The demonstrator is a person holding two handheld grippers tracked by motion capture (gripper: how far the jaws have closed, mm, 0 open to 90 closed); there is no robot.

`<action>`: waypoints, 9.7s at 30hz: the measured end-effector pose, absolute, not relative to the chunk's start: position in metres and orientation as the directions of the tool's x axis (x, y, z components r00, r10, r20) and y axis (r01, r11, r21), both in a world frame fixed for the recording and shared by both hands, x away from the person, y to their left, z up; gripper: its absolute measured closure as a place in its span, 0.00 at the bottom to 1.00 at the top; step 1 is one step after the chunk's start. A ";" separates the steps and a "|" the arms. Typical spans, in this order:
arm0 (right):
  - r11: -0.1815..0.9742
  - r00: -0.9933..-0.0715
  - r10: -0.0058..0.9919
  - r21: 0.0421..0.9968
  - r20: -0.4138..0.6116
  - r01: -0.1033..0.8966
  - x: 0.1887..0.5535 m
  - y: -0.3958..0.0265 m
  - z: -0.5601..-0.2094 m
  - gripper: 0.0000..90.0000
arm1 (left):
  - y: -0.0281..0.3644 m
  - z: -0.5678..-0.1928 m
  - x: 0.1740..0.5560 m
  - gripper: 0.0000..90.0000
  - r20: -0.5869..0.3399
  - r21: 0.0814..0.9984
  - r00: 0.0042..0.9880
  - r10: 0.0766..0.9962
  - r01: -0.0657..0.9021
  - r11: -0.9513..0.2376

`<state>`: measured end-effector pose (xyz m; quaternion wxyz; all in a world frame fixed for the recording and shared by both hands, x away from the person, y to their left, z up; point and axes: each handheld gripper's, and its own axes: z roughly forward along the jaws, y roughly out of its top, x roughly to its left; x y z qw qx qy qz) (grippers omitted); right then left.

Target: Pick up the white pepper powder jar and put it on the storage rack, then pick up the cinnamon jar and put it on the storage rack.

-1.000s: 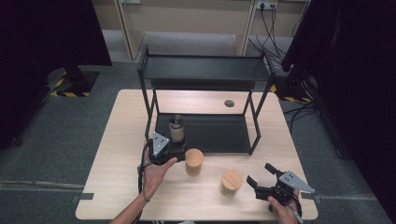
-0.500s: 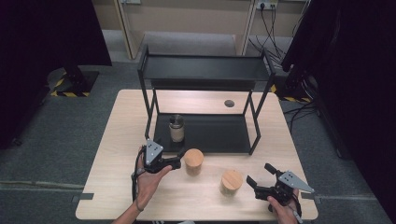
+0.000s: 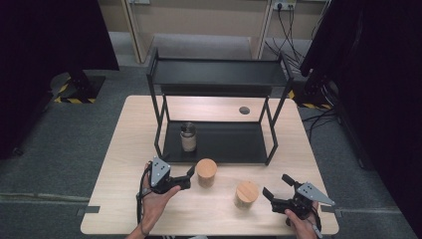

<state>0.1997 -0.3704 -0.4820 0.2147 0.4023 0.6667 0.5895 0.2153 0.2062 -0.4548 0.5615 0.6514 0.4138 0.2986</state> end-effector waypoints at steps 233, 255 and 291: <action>0.697 -0.983 0.147 0.717 -0.111 0.024 0.398 -0.186 -0.383 0.23 | 0.221 -0.497 0.158 0.01 -0.056 0.986 0.520 0.852 0.165 -0.036; 0.636 -0.983 0.178 0.768 -0.049 0.077 0.403 -0.199 -0.372 0.27 | 0.221 -0.497 0.159 0.01 -0.059 0.985 0.523 0.850 0.170 -0.036; 0.549 -0.896 0.442 0.778 0.039 0.305 0.427 -0.206 -0.354 0.27 | 0.223 -0.498 0.162 0.01 -0.073 0.982 0.526 0.847 0.186 -0.031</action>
